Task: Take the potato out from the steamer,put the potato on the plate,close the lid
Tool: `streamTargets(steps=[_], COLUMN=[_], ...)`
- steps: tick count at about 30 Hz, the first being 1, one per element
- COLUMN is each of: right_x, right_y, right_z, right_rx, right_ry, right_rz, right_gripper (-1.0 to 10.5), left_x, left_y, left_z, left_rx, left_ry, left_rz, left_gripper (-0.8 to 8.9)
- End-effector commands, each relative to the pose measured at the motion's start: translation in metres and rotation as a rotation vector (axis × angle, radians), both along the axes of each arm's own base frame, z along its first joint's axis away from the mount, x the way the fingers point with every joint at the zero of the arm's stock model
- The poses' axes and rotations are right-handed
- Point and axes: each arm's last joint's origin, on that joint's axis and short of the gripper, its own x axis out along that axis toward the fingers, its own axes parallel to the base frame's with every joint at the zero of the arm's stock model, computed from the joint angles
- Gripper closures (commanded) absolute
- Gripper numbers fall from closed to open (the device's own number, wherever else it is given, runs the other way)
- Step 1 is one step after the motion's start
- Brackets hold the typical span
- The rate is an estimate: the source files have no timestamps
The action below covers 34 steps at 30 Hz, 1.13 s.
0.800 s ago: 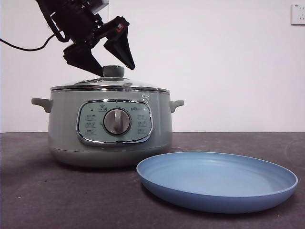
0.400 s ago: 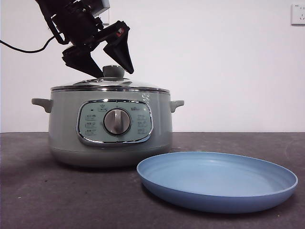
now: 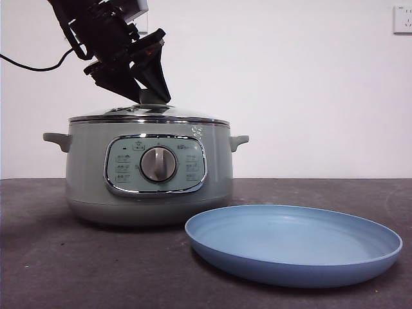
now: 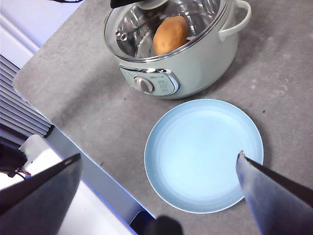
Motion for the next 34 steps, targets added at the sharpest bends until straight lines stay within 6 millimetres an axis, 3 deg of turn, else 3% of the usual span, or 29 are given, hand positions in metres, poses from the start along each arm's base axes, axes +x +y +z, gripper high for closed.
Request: streamTargets(steps=[1, 8, 18, 26, 34], right_x=[0.000, 0.000, 0.018, 0.056, 0.113], right_y=[0.000, 0.000, 0.004, 0.032, 0.100], right_z=[0.001, 0.001, 0.000, 0.000, 0.007], right_rx=[0.002, 0.002, 0.037, 0.112, 0.013], right_ry=[-0.005, -0.005, 0.011, 0.024, 0.057], right_rz=[0.000, -0.001, -0.022, 0.027, 0.115], right_gripper=[2.9, 2.9, 2.9, 2.9, 2.9], left_x=[0.001, -0.003, -0.038, -0.101, -0.186], left_y=[-0.001, 0.001, 0.023, 0.060, 0.095], left_z=[-0.002, 0.008, 0.063, 0.112, 0.141], left_rx=[-0.002, -0.025, -0.094, -0.095, -0.051], left_ry=[0.003, -0.030, -0.162, -0.228, -0.265], left_rz=[-0.011, -0.009, 0.026, 0.101, 0.228], left_gripper=[8.23, 8.23, 8.23, 8.23, 8.23])
